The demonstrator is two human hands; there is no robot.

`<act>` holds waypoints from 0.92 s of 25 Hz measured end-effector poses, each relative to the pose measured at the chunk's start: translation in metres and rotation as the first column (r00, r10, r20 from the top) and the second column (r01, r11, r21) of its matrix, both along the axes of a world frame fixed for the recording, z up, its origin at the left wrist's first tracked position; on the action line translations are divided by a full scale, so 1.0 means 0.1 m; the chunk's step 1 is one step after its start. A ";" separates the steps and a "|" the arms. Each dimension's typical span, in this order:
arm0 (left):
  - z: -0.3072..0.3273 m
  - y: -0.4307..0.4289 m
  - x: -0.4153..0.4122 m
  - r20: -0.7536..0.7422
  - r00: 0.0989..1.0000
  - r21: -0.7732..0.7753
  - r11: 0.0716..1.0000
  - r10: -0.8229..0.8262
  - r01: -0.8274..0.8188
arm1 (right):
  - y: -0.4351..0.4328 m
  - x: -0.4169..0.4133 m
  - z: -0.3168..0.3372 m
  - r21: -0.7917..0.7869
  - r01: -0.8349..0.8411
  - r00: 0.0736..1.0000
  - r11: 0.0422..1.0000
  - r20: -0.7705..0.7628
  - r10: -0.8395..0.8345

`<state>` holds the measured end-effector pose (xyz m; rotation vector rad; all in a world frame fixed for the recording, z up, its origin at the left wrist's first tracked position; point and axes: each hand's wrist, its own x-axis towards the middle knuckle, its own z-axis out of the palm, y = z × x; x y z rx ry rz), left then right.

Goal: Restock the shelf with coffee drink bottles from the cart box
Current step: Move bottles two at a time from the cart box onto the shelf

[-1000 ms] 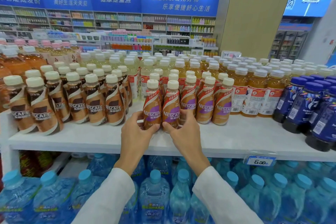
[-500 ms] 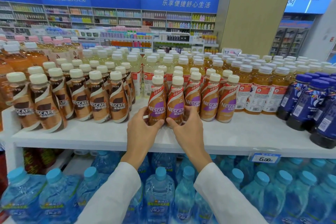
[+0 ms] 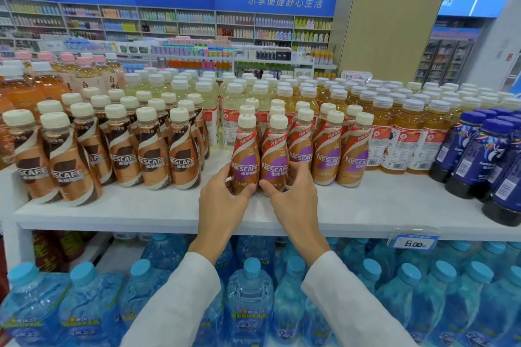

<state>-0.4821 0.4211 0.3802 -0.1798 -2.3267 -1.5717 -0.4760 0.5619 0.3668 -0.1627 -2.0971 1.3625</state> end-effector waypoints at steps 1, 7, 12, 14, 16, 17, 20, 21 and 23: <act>0.00 0.00 0.00 0.000 1.000 -0.009 1.000 0.003 -0.003 | 0.00 0.00 0.00 0.002 0.000 1.000 1.000 0.001 0.000; -0.01 0.00 -0.02 -0.001 1.000 -0.055 0.998 0.010 -0.010 | 0.01 0.01 0.00 0.012 -0.012 1.000 1.000 -0.006 0.012; -0.01 0.01 -0.02 0.008 1.000 -0.074 0.997 0.016 -0.015 | 0.00 0.02 0.01 0.014 -0.015 1.000 1.000 0.021 0.015; -0.01 0.00 -0.02 0.013 1.000 -0.079 0.997 0.019 -0.018 | 0.00 0.02 0.01 0.021 -0.012 1.000 1.000 0.027 0.012; -0.02 0.00 -0.03 0.003 1.000 -0.078 0.997 0.014 -0.013 | 0.01 0.03 0.02 0.022 -0.012 0.999 1.000 0.033 0.012; -0.02 0.00 -0.03 -0.006 1.000 -0.079 0.997 0.016 -0.016 | 0.02 0.04 0.02 0.025 -0.017 0.999 1.000 0.037 0.016; -0.04 0.01 -0.03 -0.043 0.998 -0.093 0.995 0.043 -0.046 | 0.03 0.05 0.01 0.065 -0.007 0.998 0.998 0.058 0.003; -0.05 0.02 -0.04 -0.045 0.998 -0.103 0.993 0.050 -0.054 | 0.04 0.05 0.01 0.071 -0.005 0.998 0.997 0.062 0.001; -0.05 0.02 -0.03 -0.043 0.998 -0.130 0.990 0.051 -0.056 | 0.04 0.08 0.04 0.074 -0.020 0.998 0.997 0.053 0.016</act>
